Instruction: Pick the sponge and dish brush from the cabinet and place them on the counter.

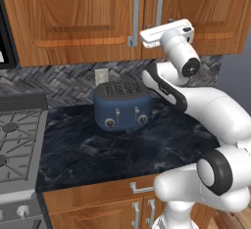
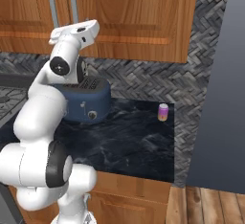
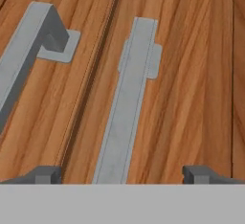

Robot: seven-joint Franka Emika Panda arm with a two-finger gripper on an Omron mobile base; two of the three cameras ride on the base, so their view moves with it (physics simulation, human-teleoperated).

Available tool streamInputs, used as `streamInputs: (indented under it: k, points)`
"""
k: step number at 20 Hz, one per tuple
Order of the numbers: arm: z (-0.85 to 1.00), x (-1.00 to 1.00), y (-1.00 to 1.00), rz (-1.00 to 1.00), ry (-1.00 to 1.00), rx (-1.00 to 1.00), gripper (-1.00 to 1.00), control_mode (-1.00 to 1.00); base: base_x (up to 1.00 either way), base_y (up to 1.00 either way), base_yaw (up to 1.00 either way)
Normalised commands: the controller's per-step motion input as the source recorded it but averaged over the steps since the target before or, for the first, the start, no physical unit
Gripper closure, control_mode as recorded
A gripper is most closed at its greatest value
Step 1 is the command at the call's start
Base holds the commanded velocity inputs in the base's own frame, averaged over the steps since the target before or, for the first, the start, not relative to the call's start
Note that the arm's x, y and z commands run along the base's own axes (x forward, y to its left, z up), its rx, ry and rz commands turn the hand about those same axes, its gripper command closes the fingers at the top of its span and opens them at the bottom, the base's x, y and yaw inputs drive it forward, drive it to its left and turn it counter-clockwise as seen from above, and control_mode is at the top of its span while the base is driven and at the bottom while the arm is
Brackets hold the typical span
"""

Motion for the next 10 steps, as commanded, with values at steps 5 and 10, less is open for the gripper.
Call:
streamInputs:
  k: [5, 10]
  points:
    - [0.0, 0.28, 0.01, 0.0, 0.0, 0.0, -1.0, -1.0, 0.0, 0.0, 0.0]
    - [0.0, 0.23, 0.0, 0.0, 0.0, 0.0, -1.0, -1.0, 0.0, 0.0, 0.0]
